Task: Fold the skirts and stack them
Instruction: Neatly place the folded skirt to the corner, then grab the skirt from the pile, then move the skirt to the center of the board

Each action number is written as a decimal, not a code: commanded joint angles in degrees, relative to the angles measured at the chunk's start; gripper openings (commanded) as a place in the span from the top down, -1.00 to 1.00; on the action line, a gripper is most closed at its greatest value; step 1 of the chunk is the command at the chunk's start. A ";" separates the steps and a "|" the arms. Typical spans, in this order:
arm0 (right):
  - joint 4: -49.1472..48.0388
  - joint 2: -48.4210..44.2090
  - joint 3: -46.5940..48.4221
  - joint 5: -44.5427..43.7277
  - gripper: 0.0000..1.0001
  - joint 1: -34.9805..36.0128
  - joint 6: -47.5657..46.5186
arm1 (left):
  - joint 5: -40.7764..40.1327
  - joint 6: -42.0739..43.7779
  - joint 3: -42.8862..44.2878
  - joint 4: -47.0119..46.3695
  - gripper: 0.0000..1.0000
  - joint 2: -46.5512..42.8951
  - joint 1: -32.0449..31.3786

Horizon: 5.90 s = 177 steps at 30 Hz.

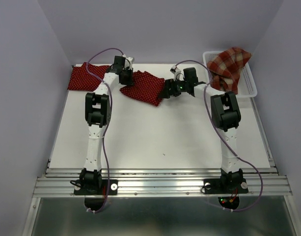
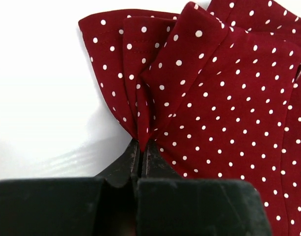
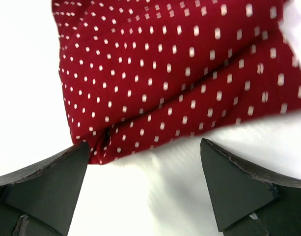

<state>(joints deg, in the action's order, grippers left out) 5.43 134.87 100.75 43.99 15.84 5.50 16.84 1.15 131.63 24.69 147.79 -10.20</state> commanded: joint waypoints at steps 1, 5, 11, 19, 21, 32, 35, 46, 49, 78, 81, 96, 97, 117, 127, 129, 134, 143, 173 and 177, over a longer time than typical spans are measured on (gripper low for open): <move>4.59 -6.26 -4.15 -6.88 -1.00 0.51 -2.68 | -6.28 -2.45 -8.12 2.74 1.00 -8.99 -0.09; 3.62 -12.44 -9.59 -13.65 -1.00 0.51 -2.77 | -9.19 -3.17 -17.27 -3.31 1.00 -19.00 -0.35; -4.80 -28.94 -28.37 -20.33 -1.00 0.51 0.30 | -21.75 -2.04 -25.54 -8.60 1.00 -28.95 -0.61; -10.18 -45.91 -42.29 -26.58 -1.00 0.51 2.68 | -32.03 8.85 -25.47 -11.24 1.00 -33.44 -0.53; -10.18 -49.34 -44.22 -27.72 -1.00 0.51 2.24 | -34.23 11.05 -23.97 -11.94 1.00 -33.35 -0.18; -9.83 -55.68 -45.64 -32.12 -1.00 0.51 0.92 | -36.00 18.18 -21.60 -17.39 1.00 -33.53 1.06; -9.74 -55.42 -45.55 -32.21 -1.00 0.51 0.74 | -35.03 18.80 -20.72 -18.44 1.00 -34.41 1.06; -9.91 -56.29 -45.38 -31.68 -1.00 0.51 0.21 | -33.90 19.16 -15.97 -17.74 1.00 -34.67 2.55; -9.83 -56.21 -45.29 -31.42 -1.00 0.51 0.30 | -32.93 18.98 -14.83 -17.74 1.00 -34.93 3.08; -2.01 -50.85 -38.53 -32.82 -1.00 0.51 -0.66 | -23.26 16.00 -9.38 -20.91 1.00 -20.35 15.64; -0.69 -50.76 -38.08 -32.82 -1.00 0.51 -0.40 | -23.52 15.29 -9.20 -22.40 1.00 -18.85 16.35; 3.62 -51.28 -36.24 -34.93 -1.00 0.51 0.39 | -33.01 10.37 -3.06 -21.18 -0.97 -13.31 18.37; 3.53 -51.55 -36.06 -35.02 -1.00 0.51 0.74 | -33.36 9.58 -2.53 -19.95 -0.97 -13.75 18.37; 13.55 -41.10 -13.33 -58.84 -1.00 -11.69 11.30 | -18.71 -14.40 -26.80 -16.22 -0.97 -45.28 18.37; 13.81 -24.67 -3.81 -49.17 -1.00 -20.57 -13.82 | -11.04 -17.76 -52.07 -20.38 -0.97 -64.80 18.19; 14.51 -21.93 -1.36 -51.89 -1.00 -21.72 -13.67 | -11.21 -18.20 -54.28 -20.03 -0.97 -66.65 18.19; 16.54 -12.01 5.06 -50.05 -1.00 -25.85 -12.80 | -13.76 -20.13 -59.38 -19.76 -0.97 -72.37 18.28; 14.72 -9.25 16.32 -44.43 0.99 -26.38 -12.01 | -14.64 -20.40 -58.07 -18.88 -0.97 -76.94 18.19; -9.66 -43.18 13.19 1.90 0.87 -6.43 12.54 | -13.40 -32.61 -74.42 -22.77 -0.97 -93.38 18.19; -5.88 -53.64 -11.66 -8.98 0.67 -6.43 7.25 | -15.96 -34.11 -74.77 -19.07 -0.97 -93.73 18.19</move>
<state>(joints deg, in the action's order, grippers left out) -0.25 89.89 103.53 41.89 10.09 15.53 4.54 -31.05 57.43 3.31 55.44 7.88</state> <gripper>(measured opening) 0.104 0.986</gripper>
